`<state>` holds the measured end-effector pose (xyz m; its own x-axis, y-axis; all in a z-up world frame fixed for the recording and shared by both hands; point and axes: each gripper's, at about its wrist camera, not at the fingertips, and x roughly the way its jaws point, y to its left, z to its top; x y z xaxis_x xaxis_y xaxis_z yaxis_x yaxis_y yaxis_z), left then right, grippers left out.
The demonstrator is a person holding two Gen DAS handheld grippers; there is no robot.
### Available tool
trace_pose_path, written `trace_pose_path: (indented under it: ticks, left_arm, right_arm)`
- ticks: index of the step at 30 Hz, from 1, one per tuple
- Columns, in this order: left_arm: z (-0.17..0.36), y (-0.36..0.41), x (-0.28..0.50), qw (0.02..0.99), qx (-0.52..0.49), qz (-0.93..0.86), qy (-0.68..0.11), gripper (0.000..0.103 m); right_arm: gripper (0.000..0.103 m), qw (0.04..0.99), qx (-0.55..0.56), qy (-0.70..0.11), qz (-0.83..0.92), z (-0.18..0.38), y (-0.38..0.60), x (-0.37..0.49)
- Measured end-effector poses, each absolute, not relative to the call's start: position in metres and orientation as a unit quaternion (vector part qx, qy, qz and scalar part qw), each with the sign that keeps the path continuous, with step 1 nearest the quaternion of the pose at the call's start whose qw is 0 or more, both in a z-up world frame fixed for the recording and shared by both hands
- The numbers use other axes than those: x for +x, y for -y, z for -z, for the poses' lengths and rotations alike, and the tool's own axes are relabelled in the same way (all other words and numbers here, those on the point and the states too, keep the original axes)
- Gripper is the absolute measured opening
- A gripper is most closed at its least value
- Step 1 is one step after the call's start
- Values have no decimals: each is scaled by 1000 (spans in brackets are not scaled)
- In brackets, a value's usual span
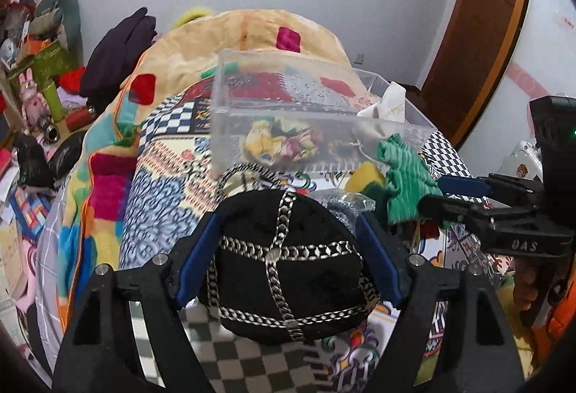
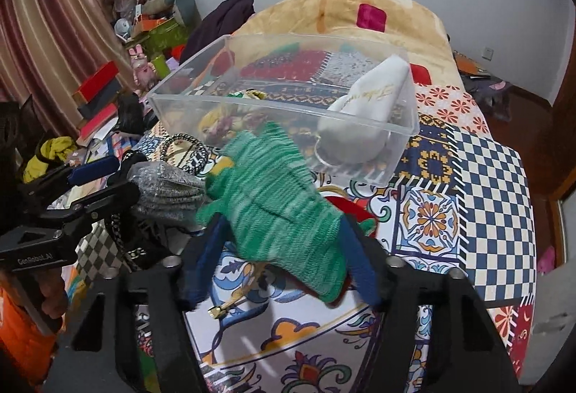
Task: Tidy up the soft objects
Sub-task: 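Grasp the green gloves with the right gripper while the left gripper grasps the black beanie, then drop the green gloves and black beanie into the clear box with both grippers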
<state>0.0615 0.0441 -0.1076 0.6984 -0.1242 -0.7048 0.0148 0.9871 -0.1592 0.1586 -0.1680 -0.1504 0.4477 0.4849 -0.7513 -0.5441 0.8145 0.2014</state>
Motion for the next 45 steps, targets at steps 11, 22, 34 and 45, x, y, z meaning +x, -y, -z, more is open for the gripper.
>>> trace_pose_path:
  ticks: [11,22,34,45]
  left_arm:
    - [109,-59,30,918,-68,51,-388,61]
    - [125,-71,18,908,-74,26,-411,20]
    - [53,-83,22,948,-67,2,-311,14]
    - [23,-73,55,963,-59,17,-262,14]
  right_arm:
    - [15,855,-34,-418,-305,146,170,147]
    - [9,867,-36,-390,-308,127,170,133]
    - [22,885,-62,-361,-287,112,166,135]
    - [29,852,-79,-426,-293,158,148,160]
